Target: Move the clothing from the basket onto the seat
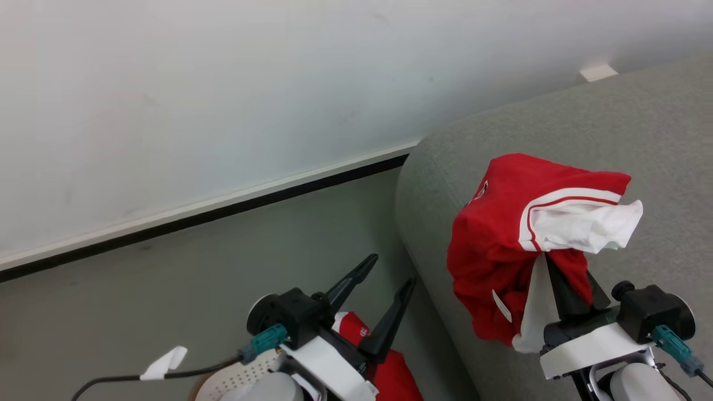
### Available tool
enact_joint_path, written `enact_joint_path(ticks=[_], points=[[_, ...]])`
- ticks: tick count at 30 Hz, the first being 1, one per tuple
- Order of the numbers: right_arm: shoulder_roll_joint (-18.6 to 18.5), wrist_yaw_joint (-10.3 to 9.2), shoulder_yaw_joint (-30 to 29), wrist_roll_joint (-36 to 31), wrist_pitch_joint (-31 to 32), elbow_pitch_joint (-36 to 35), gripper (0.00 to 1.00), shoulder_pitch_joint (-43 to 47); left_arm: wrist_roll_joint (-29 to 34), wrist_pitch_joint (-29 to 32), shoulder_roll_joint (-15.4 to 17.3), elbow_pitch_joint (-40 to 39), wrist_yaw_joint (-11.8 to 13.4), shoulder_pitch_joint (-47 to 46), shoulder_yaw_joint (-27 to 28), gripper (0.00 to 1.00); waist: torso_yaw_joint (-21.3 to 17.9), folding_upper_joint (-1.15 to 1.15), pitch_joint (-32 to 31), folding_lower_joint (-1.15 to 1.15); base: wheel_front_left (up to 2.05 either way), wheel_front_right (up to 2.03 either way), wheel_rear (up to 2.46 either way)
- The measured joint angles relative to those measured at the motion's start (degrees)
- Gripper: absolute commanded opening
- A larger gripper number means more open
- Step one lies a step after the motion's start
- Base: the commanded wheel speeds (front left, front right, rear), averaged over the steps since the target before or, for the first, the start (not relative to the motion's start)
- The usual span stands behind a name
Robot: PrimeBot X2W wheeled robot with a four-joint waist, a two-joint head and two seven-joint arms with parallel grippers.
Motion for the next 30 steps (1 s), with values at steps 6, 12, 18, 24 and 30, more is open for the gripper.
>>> enact_joint_path(ticks=[6,12,18,24,30], points=[[0.91,0.01,-0.87,-0.69,0.0,-2.01,0.0,1.71,1.4,-0.01,-0.49,0.0,-0.09,0.92,0.55,1.0,-4.94,0.0,1.2,0.0,0.0,0.0,0.0],[1.4,0.01,-1.42,-1.13,0.0,-2.81,0.0,2.55,2.21,0.0,-0.66,-0.14,-0.22,1.2,0.77,1.0,-7.52,0.0,2.24,0.0,0.0,0.0,0.0],[1.27,0.0,-2.11,-1.48,0.0,-3.68,0.0,1.11,2.49,0.0,0.32,-0.32,-0.23,0.59,-0.14,1.0,-7.42,0.0,3.59,0.0,0.0,0.0,0.0],[0.49,0.01,-3.85,-1.24,0.01,-3.79,0.0,-3.93,2.56,-0.01,1.74,-0.71,-0.23,-1.08,-0.55,1.0,-6.1,0.0,6.2,0.0,0.0,0.0,0.0],[-2.09,0.01,-6.91,-1.11,0.0,-3.83,0.0,-11.43,2.89,-0.01,4.26,-2.07,-0.23,-2.76,-0.52,1.0,-4.05,0.0,10.57,0.0,0.0,0.0,0.0]])
